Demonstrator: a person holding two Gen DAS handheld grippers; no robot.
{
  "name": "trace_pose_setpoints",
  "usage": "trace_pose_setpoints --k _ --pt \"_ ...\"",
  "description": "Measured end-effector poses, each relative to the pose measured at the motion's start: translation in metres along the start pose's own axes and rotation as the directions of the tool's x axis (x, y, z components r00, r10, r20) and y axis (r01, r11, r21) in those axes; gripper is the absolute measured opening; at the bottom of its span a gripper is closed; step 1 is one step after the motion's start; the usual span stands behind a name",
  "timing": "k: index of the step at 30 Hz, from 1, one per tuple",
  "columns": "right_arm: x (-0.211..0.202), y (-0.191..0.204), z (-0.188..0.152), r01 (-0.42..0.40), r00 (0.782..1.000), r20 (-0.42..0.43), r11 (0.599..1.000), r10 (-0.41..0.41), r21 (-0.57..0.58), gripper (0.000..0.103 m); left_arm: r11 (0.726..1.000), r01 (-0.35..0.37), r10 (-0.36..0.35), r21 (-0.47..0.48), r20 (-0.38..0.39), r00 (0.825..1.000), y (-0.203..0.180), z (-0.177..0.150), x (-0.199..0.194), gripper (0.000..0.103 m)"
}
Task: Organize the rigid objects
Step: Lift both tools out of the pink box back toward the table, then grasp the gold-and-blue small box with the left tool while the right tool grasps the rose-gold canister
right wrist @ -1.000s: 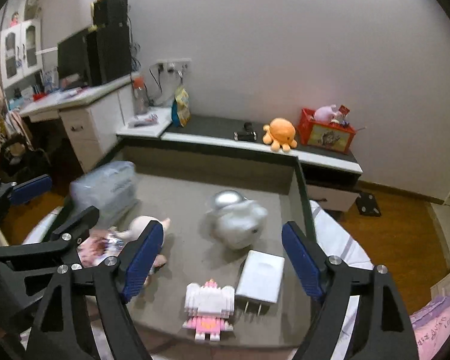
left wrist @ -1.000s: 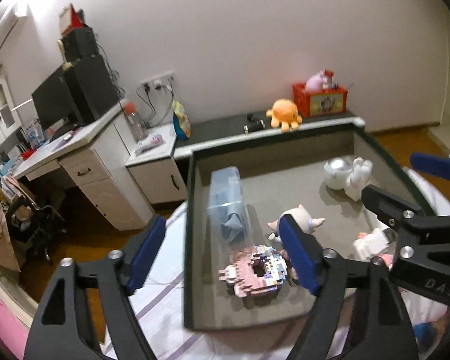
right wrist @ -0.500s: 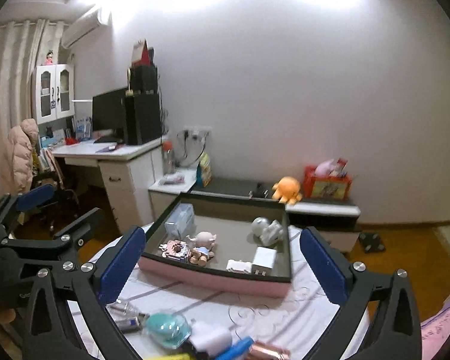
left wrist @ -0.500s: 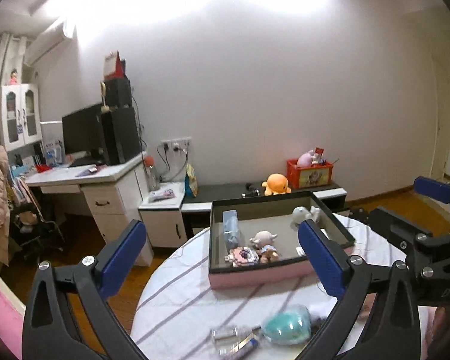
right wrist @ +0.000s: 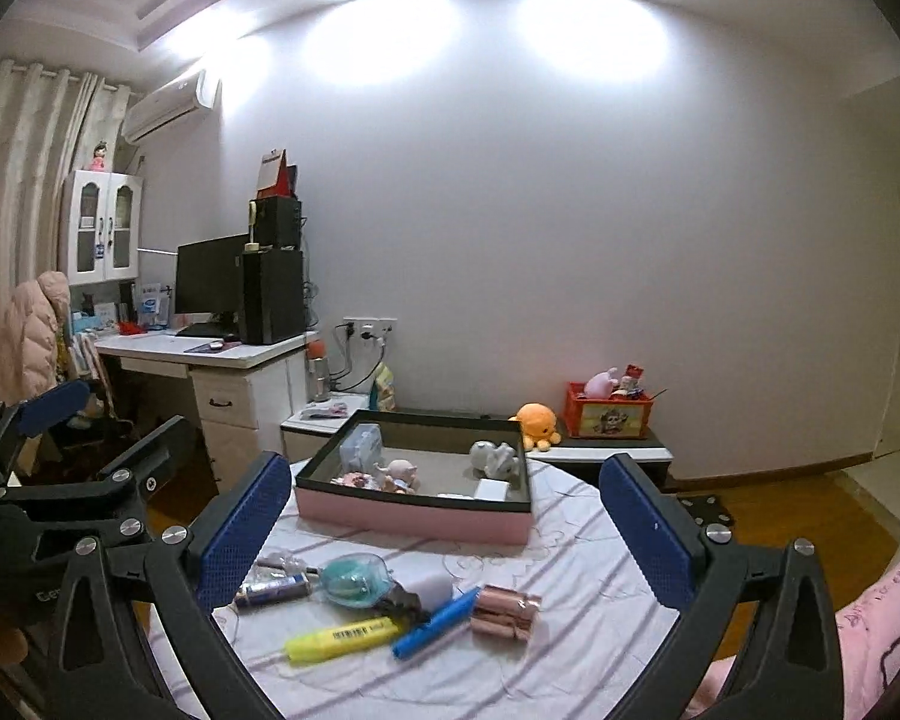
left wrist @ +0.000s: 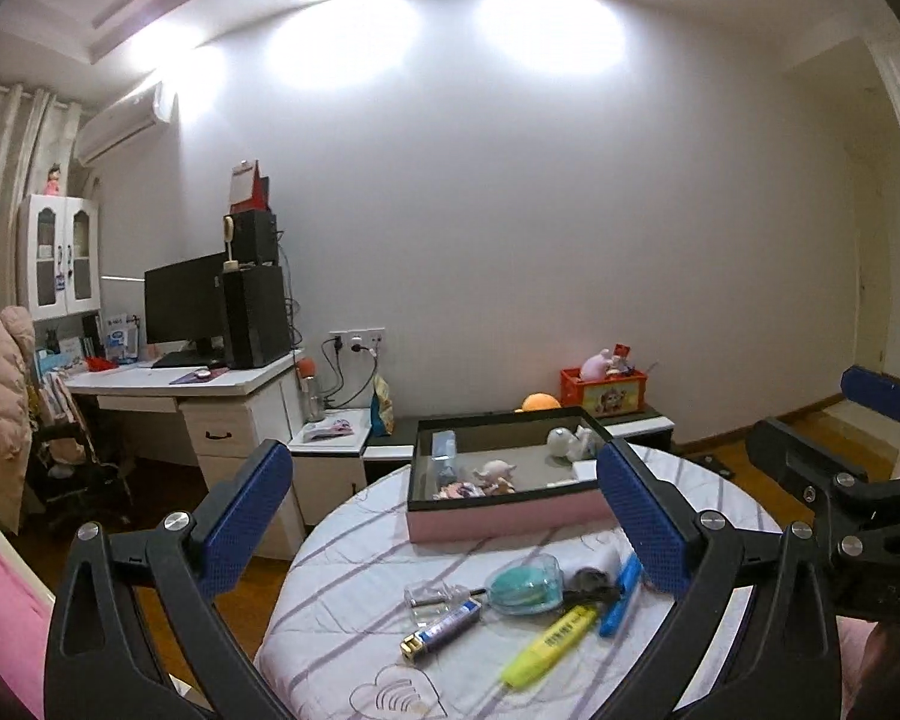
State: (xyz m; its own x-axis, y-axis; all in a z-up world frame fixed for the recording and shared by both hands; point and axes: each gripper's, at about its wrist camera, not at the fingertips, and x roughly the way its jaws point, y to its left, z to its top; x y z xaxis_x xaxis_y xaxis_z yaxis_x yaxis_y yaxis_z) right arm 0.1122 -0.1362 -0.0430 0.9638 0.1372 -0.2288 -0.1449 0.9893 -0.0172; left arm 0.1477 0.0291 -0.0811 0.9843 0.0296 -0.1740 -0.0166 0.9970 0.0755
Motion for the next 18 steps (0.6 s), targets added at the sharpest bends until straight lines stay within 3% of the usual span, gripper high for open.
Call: trace_pose_setpoints --k 12,18 --pt "-0.006 -0.002 -0.011 0.018 1.0 -0.019 1.0 -0.018 0.001 0.103 1.0 -0.011 0.012 0.009 -0.014 1.0 -0.006 -0.008 -0.006 0.103" --pt "0.003 -0.002 -0.026 0.01 0.998 -0.056 1.0 -0.009 0.002 0.103 1.0 0.004 -0.002 0.023 -0.085 0.996 -0.005 -0.028 0.007 0.103"
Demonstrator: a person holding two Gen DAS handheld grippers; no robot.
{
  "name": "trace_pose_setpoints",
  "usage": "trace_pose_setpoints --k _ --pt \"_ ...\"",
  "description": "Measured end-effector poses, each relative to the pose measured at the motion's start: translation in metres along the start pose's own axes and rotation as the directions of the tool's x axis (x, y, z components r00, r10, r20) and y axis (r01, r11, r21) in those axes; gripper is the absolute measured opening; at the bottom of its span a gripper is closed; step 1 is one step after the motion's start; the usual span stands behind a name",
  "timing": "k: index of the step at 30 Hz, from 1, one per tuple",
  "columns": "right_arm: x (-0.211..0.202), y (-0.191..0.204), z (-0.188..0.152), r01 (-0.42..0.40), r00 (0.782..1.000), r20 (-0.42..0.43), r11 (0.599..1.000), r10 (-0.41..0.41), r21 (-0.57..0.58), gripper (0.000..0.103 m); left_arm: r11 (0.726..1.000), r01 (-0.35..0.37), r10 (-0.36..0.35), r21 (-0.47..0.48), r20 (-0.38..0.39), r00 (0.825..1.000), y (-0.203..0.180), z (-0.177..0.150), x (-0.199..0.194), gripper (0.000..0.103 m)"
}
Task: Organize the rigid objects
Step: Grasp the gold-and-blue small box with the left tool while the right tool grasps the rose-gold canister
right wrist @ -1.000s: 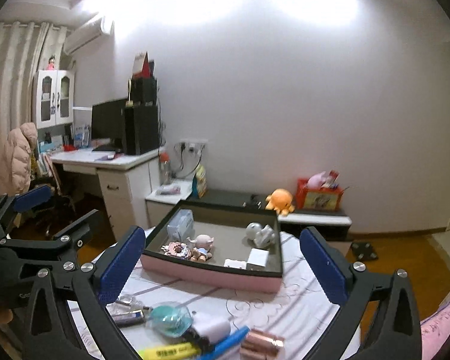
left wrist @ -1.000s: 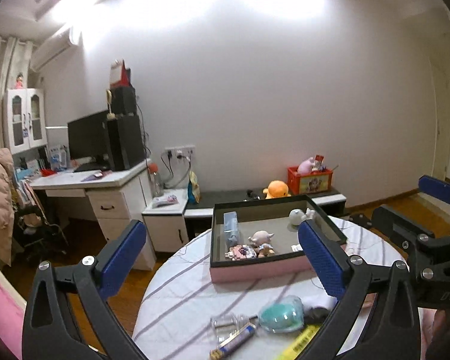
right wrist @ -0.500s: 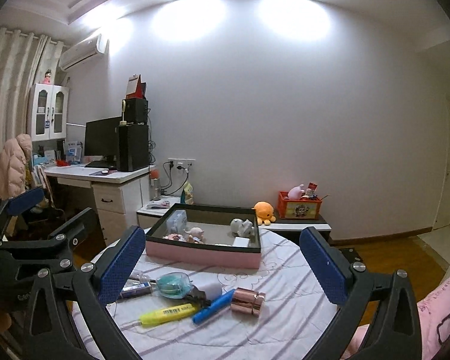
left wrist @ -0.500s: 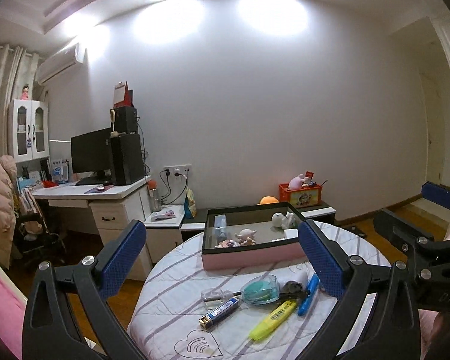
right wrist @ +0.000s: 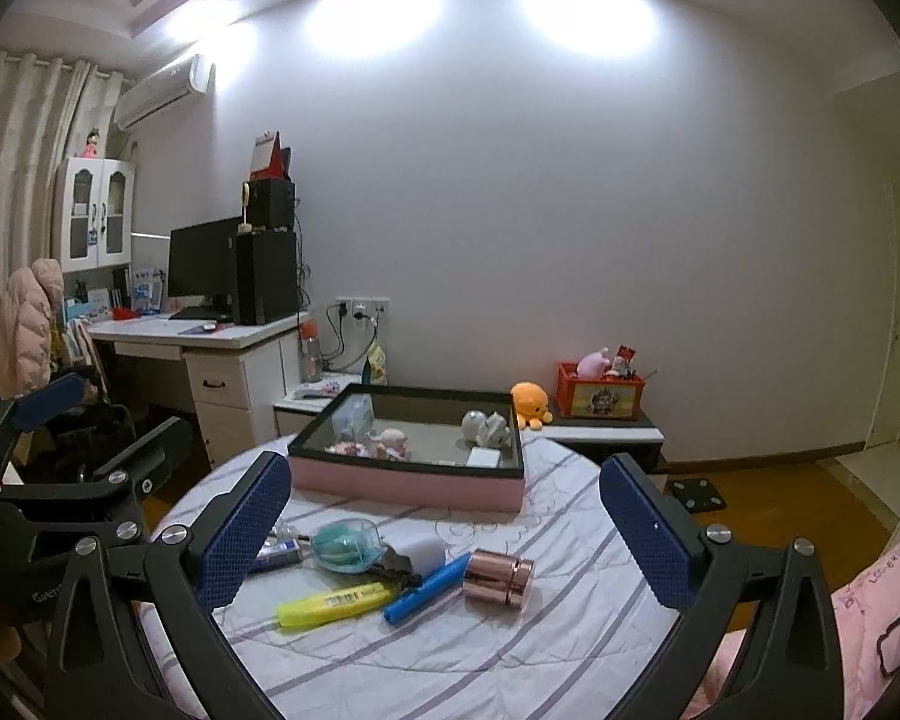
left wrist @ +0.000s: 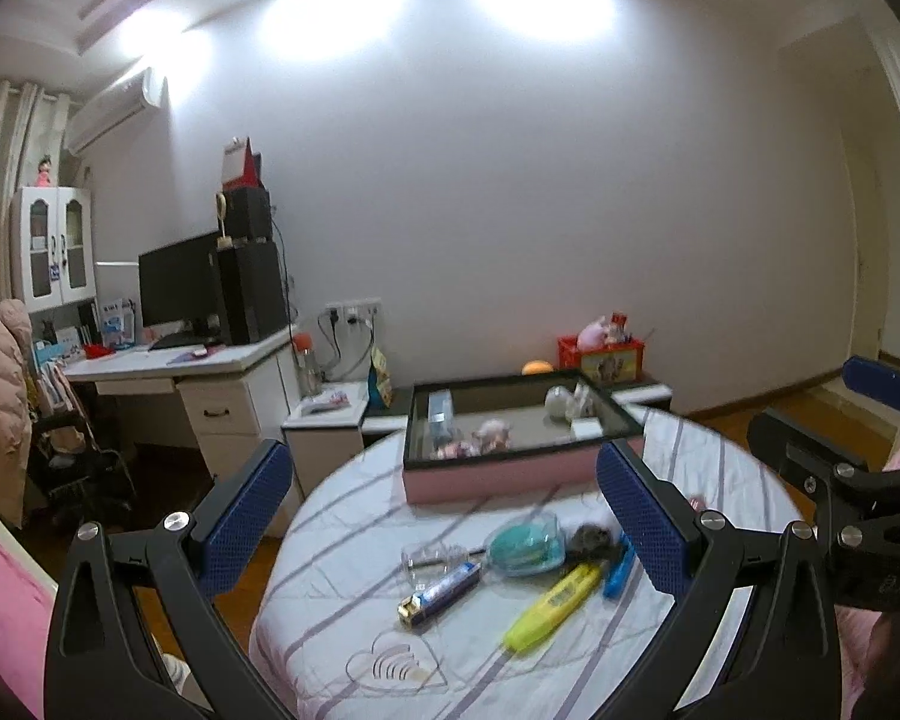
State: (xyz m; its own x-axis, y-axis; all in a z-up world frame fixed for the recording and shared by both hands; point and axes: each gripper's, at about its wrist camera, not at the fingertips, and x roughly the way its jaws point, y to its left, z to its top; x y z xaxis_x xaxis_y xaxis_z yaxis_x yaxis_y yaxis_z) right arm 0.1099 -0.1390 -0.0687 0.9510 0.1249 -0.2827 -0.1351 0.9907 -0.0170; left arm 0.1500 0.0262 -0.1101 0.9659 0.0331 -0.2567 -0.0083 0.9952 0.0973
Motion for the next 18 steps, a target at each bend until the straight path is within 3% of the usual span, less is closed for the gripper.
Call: trace_pose_setpoints --k 5,8,10,15,18 --pt "0.024 -0.001 -0.026 -0.028 0.995 -0.091 0.999 0.031 0.041 0.103 0.999 0.045 -0.046 -0.017 -0.107 0.993 0.003 -0.026 0.025 0.103" --pt "0.044 -0.009 -0.043 -0.069 0.98 -0.178 0.992 0.087 0.107 0.103 0.986 0.131 -0.148 -0.102 -0.19 0.97 0.012 -0.043 0.044 0.103" --pt "0.054 -0.014 -0.052 -0.055 0.973 -0.214 0.99 0.083 0.132 0.103 0.977 0.15 -0.181 -0.149 -0.221 0.958 0.019 -0.055 0.053 0.103" --pt "0.07 -0.019 -0.068 -0.023 0.964 -0.261 0.992 0.055 0.124 0.103 0.985 0.096 -0.134 -0.14 -0.293 0.947 0.029 -0.076 0.075 0.103" --pt "0.08 -0.026 -0.076 -0.001 0.956 -0.29 0.991 0.04 0.132 0.103 0.99 0.07 -0.11 -0.126 -0.352 0.93 0.033 -0.09 0.095 0.103"
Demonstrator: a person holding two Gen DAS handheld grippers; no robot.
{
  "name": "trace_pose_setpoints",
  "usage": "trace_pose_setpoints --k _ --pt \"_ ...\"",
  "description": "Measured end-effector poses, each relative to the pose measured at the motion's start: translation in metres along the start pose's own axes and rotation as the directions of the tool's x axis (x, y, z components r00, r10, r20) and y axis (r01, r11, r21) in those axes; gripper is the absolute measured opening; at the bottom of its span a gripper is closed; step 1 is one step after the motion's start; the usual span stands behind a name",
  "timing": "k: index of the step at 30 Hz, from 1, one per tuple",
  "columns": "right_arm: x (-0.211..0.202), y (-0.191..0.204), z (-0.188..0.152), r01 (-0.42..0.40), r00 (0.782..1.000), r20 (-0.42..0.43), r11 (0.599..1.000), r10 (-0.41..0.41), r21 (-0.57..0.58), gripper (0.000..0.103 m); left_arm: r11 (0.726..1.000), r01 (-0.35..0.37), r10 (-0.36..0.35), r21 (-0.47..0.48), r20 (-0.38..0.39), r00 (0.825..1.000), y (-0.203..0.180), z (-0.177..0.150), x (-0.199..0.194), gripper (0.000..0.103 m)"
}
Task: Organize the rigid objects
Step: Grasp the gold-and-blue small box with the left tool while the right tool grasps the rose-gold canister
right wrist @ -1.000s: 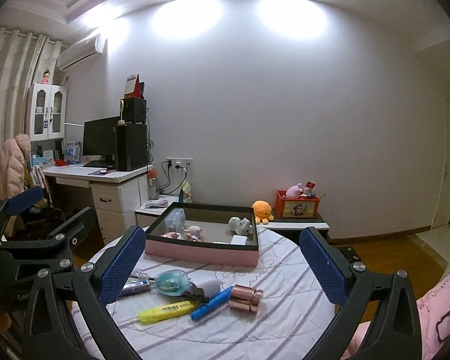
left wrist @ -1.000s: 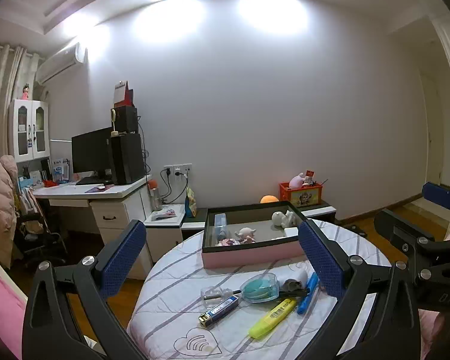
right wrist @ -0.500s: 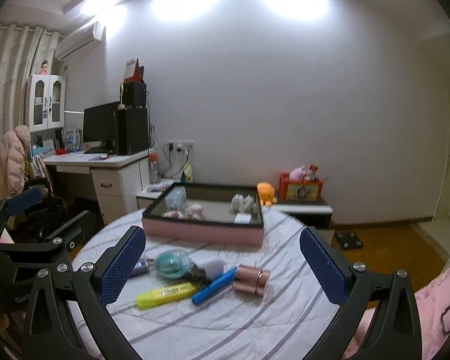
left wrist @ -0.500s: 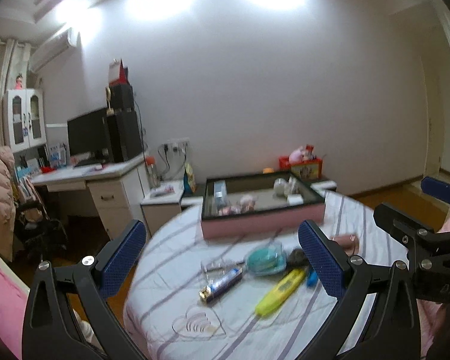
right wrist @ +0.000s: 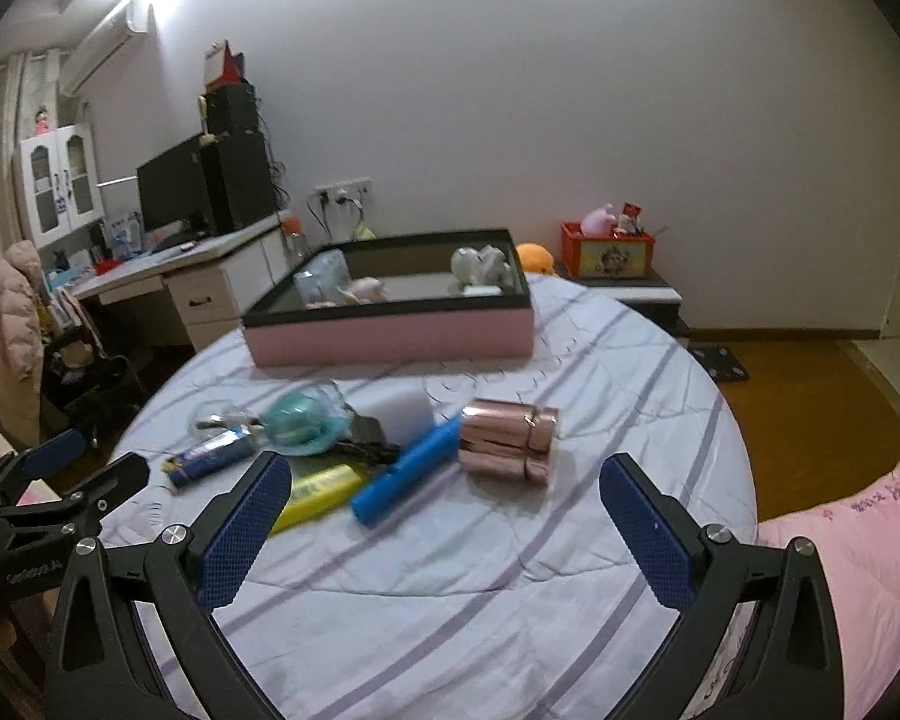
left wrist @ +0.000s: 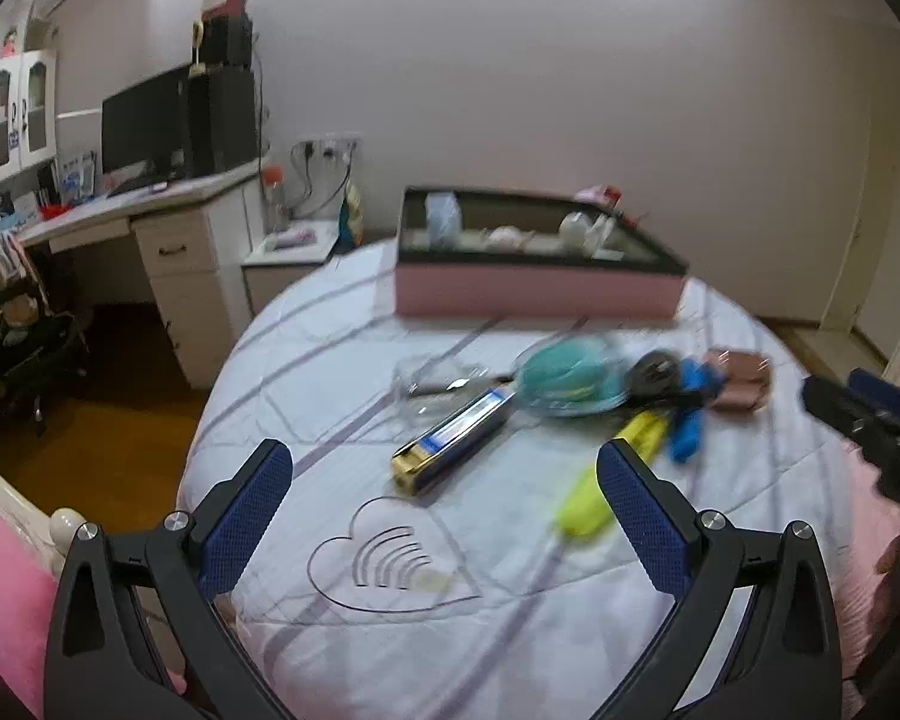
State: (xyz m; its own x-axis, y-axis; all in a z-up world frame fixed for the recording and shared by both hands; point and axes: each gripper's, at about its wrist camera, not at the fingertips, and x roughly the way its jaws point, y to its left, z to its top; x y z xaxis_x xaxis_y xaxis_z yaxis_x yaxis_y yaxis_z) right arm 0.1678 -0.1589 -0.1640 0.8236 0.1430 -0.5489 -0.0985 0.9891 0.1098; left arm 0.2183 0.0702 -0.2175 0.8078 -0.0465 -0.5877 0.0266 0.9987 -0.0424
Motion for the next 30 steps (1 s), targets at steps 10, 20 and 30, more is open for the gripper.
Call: trace_pose_setpoints --k 10,20,30 --pt "0.035 -0.023 -0.002 0.048 0.996 -0.075 0.998 -0.045 0.033 0.103 0.999 -0.019 0.022 0.026 -0.128 0.992 0.013 0.001 0.062 0.102" --pt "0.064 -0.046 -0.001 0.086 0.985 -0.155 0.995 -0.079 0.04 0.103 0.996 0.032 -0.016 0.084 -0.186 0.982 -0.006 0.008 0.079 0.034" --pt "0.099 -0.038 0.016 0.108 0.967 -0.232 0.994 -0.103 0.009 0.103 0.999 -0.017 0.025 0.05 -0.165 0.986 -0.017 -0.001 0.066 0.021"
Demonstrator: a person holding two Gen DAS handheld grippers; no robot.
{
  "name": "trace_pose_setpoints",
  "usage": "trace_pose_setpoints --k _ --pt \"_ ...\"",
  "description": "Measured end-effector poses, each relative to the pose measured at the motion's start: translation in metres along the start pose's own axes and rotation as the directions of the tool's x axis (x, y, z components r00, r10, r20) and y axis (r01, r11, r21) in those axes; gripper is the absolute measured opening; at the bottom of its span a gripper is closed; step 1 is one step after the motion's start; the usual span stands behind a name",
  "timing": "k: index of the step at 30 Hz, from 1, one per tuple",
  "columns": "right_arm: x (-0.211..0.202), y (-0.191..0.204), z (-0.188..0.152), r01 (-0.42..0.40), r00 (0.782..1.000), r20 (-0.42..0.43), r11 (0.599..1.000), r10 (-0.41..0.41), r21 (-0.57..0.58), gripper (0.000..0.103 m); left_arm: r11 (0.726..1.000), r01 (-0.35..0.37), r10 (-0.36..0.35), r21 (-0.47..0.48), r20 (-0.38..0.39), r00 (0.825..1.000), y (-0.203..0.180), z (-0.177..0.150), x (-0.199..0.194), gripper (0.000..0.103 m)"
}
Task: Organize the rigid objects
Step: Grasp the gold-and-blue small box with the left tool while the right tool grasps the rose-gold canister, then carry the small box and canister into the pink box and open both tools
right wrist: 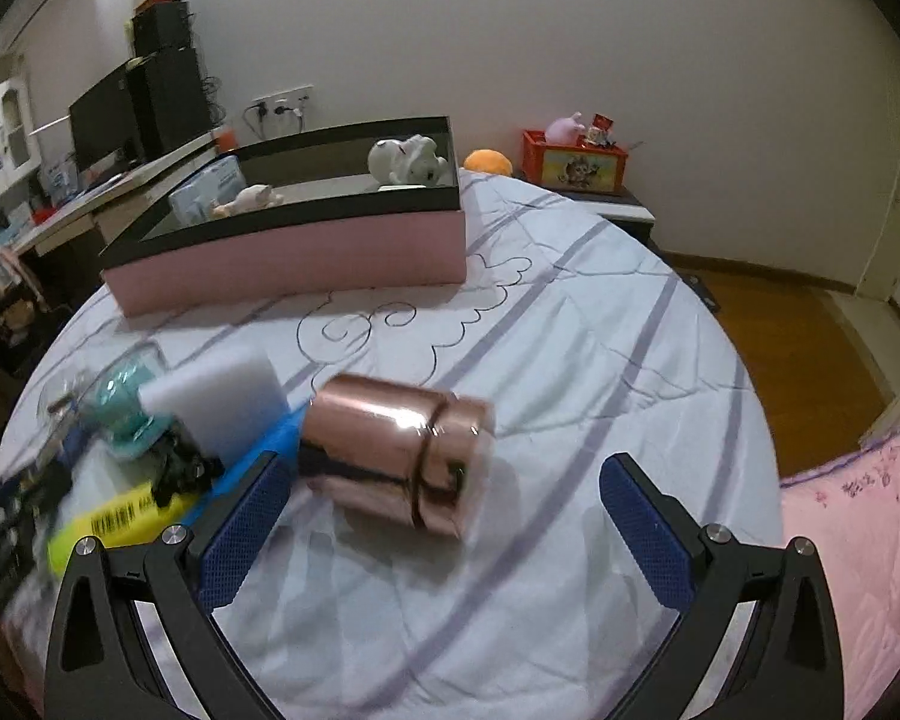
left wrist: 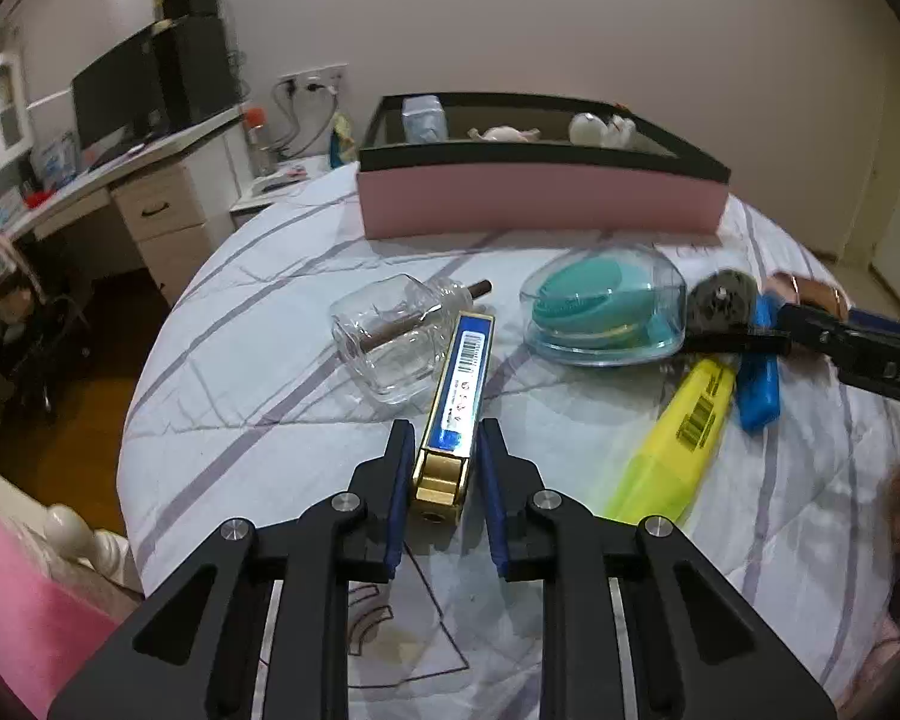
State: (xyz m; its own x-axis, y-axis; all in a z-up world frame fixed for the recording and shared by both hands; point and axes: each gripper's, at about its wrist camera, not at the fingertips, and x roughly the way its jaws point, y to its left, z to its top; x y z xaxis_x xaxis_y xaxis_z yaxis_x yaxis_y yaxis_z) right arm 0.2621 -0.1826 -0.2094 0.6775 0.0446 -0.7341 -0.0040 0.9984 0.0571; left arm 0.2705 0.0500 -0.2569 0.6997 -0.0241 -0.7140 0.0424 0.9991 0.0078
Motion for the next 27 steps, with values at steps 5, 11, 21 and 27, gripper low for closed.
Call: trace_pose_setpoints --k 5,11,21,27 --pt "0.009 -0.002 0.009 0.051 0.999 -0.007 0.997 -0.05 0.05 0.095 1.0 -0.006 0.006 0.009 -0.006 1.0 -0.001 0.0 0.004 0.021" --pt "0.01 0.001 0.004 0.054 0.998 -0.032 0.998 -0.054 0.012 0.055 1.0 0.014 -0.014 -0.003 -0.014 1.0 0.002 0.002 0.008 0.021" --pt "-0.012 0.004 -0.01 0.011 1.0 0.026 1.0 -0.011 -0.021 0.055 0.997 0.073 -0.072 -0.011 0.017 0.997 0.003 0.003 0.0 0.015" --pt "-0.037 0.018 -0.022 -0.053 0.996 0.063 0.998 0.056 -0.044 0.055 0.994 0.105 -0.105 -0.002 0.053 0.993 -0.003 0.006 -0.019 0.015"
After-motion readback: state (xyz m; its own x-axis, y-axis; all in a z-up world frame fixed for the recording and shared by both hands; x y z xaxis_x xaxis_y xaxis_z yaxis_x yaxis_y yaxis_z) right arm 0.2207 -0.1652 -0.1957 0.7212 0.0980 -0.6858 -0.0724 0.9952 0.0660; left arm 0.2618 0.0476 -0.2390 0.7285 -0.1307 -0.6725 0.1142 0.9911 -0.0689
